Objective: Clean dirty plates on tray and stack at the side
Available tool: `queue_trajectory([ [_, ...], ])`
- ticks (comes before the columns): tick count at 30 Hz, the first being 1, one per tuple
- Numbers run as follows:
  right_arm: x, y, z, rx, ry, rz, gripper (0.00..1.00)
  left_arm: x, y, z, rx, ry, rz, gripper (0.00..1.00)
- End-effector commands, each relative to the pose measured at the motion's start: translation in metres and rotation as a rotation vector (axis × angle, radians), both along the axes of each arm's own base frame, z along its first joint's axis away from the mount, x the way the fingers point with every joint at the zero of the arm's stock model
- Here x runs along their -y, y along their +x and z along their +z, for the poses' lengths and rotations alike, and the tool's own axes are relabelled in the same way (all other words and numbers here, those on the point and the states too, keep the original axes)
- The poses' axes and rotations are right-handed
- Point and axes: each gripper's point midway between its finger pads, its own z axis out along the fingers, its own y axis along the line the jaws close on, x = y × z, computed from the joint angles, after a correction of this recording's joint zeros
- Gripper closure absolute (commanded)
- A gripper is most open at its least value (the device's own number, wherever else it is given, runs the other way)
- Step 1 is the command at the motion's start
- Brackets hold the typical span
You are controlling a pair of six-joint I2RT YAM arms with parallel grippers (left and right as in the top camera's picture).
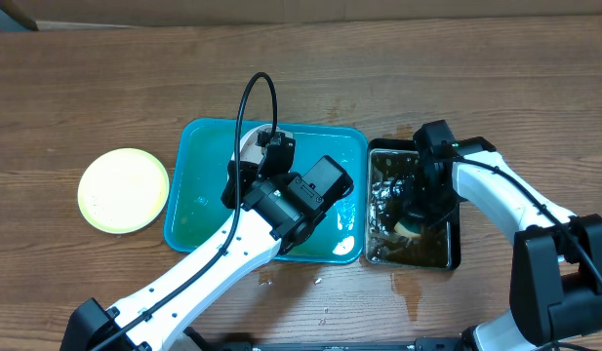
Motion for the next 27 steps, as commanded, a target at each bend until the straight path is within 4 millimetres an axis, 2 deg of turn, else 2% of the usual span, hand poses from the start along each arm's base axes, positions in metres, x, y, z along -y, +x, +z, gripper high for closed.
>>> queue_trajectory([
  [1,-0.034,0.006,0.007,0.036,0.184,0.118,0.96,-0.003,-0.001,0.004,0.026,-0.03,0.019,0.96],
  [3,-0.067,-0.003,0.019,0.067,0.384,0.337,0.96,-0.003,-0.001,0.004,0.027,-0.03,0.019,0.96],
  [4,-0.064,-0.004,0.017,0.068,0.355,0.369,0.95,-0.003,-0.001,0.004,0.026,-0.03,0.019,0.96],
  [5,-0.052,-0.001,0.012,0.058,0.274,0.308,0.92,-0.003,-0.001,0.003,0.025,-0.029,0.019,0.96],
  [8,0.008,0.005,0.0,0.031,-0.107,-0.058,0.9,-0.003,-0.001,0.003,0.024,-0.029,0.019,0.96],
  [9,0.017,0.004,0.0,0.03,-0.159,-0.132,0.9,-0.003,-0.001,0.003,0.024,-0.029,0.019,0.96],
  [10,0.014,0.005,0.0,0.032,-0.143,-0.133,0.94,-0.003,-0.001,0.003,0.024,-0.028,0.019,0.96],
  [11,0.002,0.007,0.0,0.036,-0.074,-0.089,0.96,-0.003,-0.001,0.003,0.024,-0.028,0.019,0.96],
  [13,-0.046,0.008,0.009,0.059,0.216,0.162,0.96,-0.003,-0.001,0.003,0.024,-0.028,0.019,0.96],
  [14,-0.062,0.004,0.015,0.069,0.321,0.257,0.96,-0.003,-0.001,0.003,0.024,-0.028,0.019,0.96],
  [15,-0.07,0.0,0.018,0.072,0.376,0.31,0.96,-0.003,-0.001,0.003,0.024,-0.028,0.019,0.96],
  [16,-0.067,-0.001,0.017,0.068,0.359,0.316,0.92,-0.003,-0.001,0.003,0.024,-0.028,0.019,0.96],
  [17,-0.051,0.001,0.01,0.05,0.256,0.255,0.92,-0.003,-0.001,0.003,0.024,-0.028,0.019,0.96],
  [20,0.009,0.002,-0.001,0.019,-0.112,-0.079,0.92,-0.003,-0.001,0.003,0.024,-0.029,0.019,0.96],
  [21,0.018,0.002,0.0,0.019,-0.168,-0.153,0.95,-0.003,-0.001,0.003,0.024,-0.029,0.019,0.96],
  [22,0.014,0.002,-0.001,0.019,-0.148,-0.147,0.96,-0.003,-0.001,0.003,0.023,-0.028,0.019,0.96],
  [25,-0.044,0.006,0.007,0.061,0.203,0.211,0.96,-0.003,-0.001,0.003,0.024,-0.028,0.019,0.96],
  [26,-0.056,0.004,0.011,0.075,0.279,0.307,0.96,-0.003,-0.001,0.003,0.024,-0.029,0.019,0.96],
  [27,-0.054,0.004,0.01,0.077,0.268,0.315,0.96,-0.003,-0.001,0.003,0.024,-0.029,0.019,0.96],
])
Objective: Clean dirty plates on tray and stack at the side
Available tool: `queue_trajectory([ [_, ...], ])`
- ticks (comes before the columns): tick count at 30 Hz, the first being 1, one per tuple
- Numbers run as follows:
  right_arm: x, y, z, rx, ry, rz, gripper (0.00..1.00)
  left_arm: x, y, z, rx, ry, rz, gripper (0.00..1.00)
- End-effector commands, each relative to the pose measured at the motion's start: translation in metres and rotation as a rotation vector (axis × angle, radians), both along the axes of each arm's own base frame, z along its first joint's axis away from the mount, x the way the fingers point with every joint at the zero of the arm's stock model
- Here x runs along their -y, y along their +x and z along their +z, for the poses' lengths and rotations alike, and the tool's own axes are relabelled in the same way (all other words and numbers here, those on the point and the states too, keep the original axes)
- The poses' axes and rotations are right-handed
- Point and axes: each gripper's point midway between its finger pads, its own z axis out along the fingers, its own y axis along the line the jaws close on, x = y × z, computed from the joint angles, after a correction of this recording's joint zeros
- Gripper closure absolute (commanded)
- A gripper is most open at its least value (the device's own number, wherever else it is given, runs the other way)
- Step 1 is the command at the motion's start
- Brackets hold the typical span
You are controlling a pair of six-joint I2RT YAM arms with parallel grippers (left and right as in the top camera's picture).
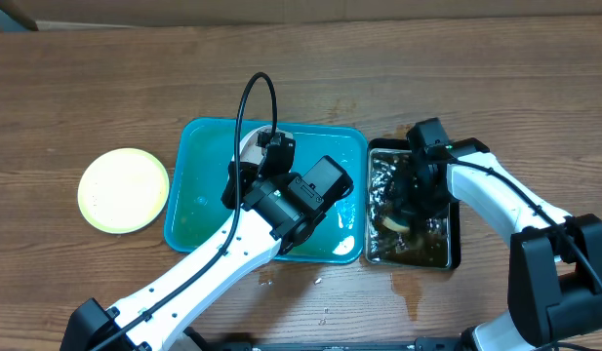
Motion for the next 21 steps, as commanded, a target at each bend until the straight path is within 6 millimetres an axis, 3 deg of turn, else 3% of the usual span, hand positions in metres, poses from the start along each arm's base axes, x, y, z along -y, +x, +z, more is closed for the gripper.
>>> queue_trajectory([
  [1,-0.017,-0.002,0.004,0.017,0.089,0.141,0.96,-0.004,0.0,0.005,0.034,-0.023,0.021,0.96],
  [3,0.023,0.002,-0.002,0.001,-0.142,-0.118,0.96,-0.004,0.0,0.005,0.033,-0.024,0.021,0.96],
  [4,0.032,0.003,-0.003,0.001,-0.194,-0.21,0.96,-0.003,-0.001,0.004,0.031,-0.026,0.02,0.96],
  [5,0.027,0.005,-0.003,0.005,-0.166,-0.214,0.96,-0.003,-0.001,0.004,0.027,-0.03,0.019,0.96],
  [8,-0.031,0.007,0.008,0.064,0.161,0.174,0.96,-0.002,-0.001,0.002,0.02,-0.036,0.018,0.96],
  [9,-0.039,0.005,0.011,0.079,0.202,0.254,0.96,-0.002,-0.001,0.002,0.02,-0.036,0.017,0.96],
  [14,0.009,0.024,0.0,0.107,-0.076,0.034,0.96,-0.002,-0.001,0.001,0.027,-0.057,0.03,0.96],
  [19,0.008,0.039,0.002,0.179,-0.07,0.078,0.91,-0.008,-0.001,-0.009,-0.004,-0.124,0.073,0.96],
  [21,0.006,0.043,0.002,0.196,-0.066,0.083,0.83,-0.013,-0.001,-0.014,-0.029,-0.156,0.095,0.96],
])
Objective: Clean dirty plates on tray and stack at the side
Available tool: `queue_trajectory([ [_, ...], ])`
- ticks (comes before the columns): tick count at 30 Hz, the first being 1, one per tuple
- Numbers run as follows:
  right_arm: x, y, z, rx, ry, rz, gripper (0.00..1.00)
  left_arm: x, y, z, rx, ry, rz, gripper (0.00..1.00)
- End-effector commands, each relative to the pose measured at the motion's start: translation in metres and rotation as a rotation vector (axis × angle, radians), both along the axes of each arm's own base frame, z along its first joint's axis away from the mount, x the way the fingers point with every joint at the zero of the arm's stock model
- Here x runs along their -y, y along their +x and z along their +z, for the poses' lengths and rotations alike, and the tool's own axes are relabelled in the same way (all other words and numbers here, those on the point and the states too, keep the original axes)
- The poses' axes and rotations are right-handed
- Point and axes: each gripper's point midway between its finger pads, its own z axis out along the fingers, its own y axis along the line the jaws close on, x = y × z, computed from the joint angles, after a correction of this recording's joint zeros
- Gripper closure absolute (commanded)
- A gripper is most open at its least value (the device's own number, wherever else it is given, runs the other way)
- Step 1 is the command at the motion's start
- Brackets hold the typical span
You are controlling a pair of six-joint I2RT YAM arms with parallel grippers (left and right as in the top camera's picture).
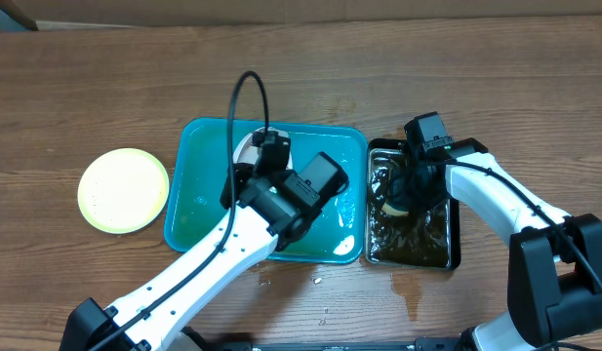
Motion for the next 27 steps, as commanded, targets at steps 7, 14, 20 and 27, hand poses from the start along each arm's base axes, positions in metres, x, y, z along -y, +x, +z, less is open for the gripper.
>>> queue_trajectory([
  [7,0.003,0.009,0.002,0.037,-0.023,0.017,0.49,-0.023,-0.001,-0.021,-0.069,-0.195,0.142,0.96],
  [14,0.007,0.006,0.015,0.013,-0.03,0.004,0.34,-0.04,-0.005,-0.023,-0.098,-0.36,0.225,0.96],
  [20,0.006,0.013,0.062,0.076,-0.013,-0.002,0.33,-0.074,-0.011,-0.007,-0.049,-0.535,0.334,0.96],
  [27,0.009,0.0,0.086,0.082,-0.011,-0.002,0.3,-0.125,-0.02,-0.011,-0.075,-0.632,0.463,0.96],
])
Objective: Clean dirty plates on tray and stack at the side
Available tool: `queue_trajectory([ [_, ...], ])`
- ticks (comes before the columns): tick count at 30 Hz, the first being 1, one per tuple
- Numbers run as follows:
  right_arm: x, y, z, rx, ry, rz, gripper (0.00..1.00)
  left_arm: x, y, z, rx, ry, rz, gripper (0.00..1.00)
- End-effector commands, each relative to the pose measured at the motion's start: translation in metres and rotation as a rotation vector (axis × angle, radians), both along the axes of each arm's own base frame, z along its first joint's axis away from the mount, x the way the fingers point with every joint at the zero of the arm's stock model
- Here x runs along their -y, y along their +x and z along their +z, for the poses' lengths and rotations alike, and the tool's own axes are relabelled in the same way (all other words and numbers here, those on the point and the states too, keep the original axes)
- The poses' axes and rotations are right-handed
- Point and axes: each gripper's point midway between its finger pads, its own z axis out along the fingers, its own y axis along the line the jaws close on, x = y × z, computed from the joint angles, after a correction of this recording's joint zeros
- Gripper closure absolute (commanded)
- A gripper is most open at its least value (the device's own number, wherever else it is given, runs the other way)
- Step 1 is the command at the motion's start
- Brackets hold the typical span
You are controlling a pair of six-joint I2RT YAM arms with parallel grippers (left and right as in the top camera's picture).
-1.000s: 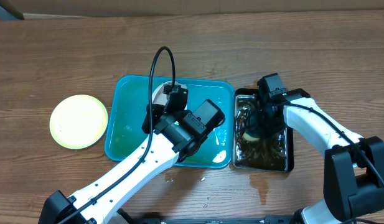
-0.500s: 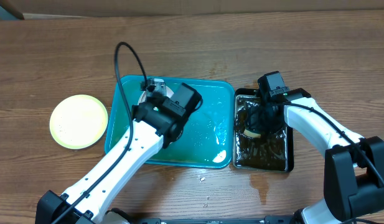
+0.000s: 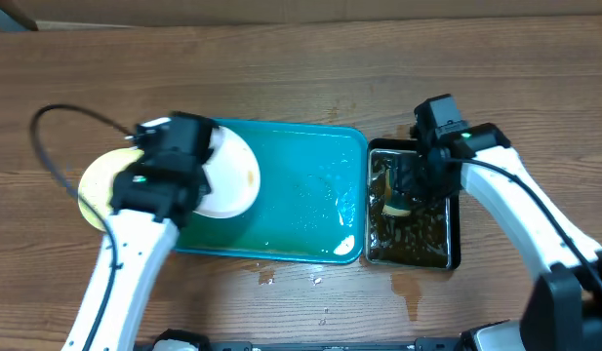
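Note:
Only the overhead view is given. A white plate (image 3: 232,180) with a brown smear near its right edge hangs over the left end of the blue tray (image 3: 310,229). My left gripper (image 3: 205,174) is shut on its left rim, though the wrist hides the fingers. A yellow-green plate (image 3: 92,195) lies on the table left of the tray, partly under the left arm. My right gripper (image 3: 398,198) reaches down into the black tub (image 3: 449,244) of brown water and is shut on a pale sponge (image 3: 392,208).
The tray floor is wet, with puddles near its right side. Drops and a damp patch (image 3: 408,283) mark the wooden table in front of the tub. A cable loops from the left wrist over the table at the far left.
My left arm has swung from the tray's middle to its left end and now holds the white plate up there. The right gripper stays in the tub with the sponge, barely shifted.
At first my left wrist hung over the tray's middle, covering the white plate, and stayed there for two more moments. Meanwhile my right gripper moved the sponge from the tub's lower part to its upper left. Now the plate is held at the tray's left end.

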Motion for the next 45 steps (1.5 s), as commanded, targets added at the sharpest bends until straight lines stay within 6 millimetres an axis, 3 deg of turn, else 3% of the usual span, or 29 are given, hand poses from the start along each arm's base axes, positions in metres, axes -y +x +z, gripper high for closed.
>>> queue_trajectory([
  [1,0.002,0.0,0.014,0.023,0.003,-0.006,0.3,-0.014,-0.005,-0.007,-0.026,-0.095,0.036,0.96],
  [13,0.003,-0.005,0.012,0.004,-0.003,-0.003,0.25,-0.108,-0.016,-0.018,0.027,-0.192,0.369,0.96],
  [19,0.003,-0.005,0.011,0.002,-0.003,-0.002,0.21,-0.145,-0.024,-0.048,-0.021,-0.248,0.497,0.96],
  [21,0.003,-0.005,0.012,0.003,-0.003,-0.003,0.21,-0.164,-0.028,-0.067,-0.056,-0.269,0.561,0.96],
  [24,0.003,-0.005,0.012,0.005,-0.003,-0.003,0.21,-0.173,-0.03,-0.082,-0.086,-0.281,0.592,0.96],
  [28,0.003,-0.005,0.012,0.005,-0.003,-0.003,0.2,-0.175,-0.027,-0.092,-0.089,-0.315,0.598,0.96],
  [29,0.003,-0.005,0.012,0.005,-0.003,-0.003,0.2,-0.174,-0.024,-0.092,-0.077,-0.332,0.593,0.9],
  [30,0.003,-0.005,0.012,0.006,-0.003,-0.002,0.2,-0.173,-0.021,-0.092,-0.067,-0.346,0.586,0.74],
  [31,0.003,-0.004,0.012,0.006,-0.002,-0.003,0.19,-0.172,-0.018,-0.091,-0.055,-0.355,0.579,0.48],
  [32,0.003,-0.004,0.012,0.006,-0.002,-0.003,0.18,-0.169,-0.015,-0.091,-0.047,-0.374,0.57,0.32],
  [33,0.003,-0.004,0.012,0.006,-0.002,-0.002,0.18,-0.166,-0.012,-0.091,-0.038,-0.398,0.557,0.27],
  [40,0.0,-0.002,0.013,0.018,0.012,0.008,0.14,-0.128,0.017,-0.067,0.059,-0.571,0.344,0.22],
  [45,-0.025,0.006,0.019,0.07,0.115,0.128,0.1,-0.089,0.035,-0.037,0.118,-0.57,0.118,0.22],
])
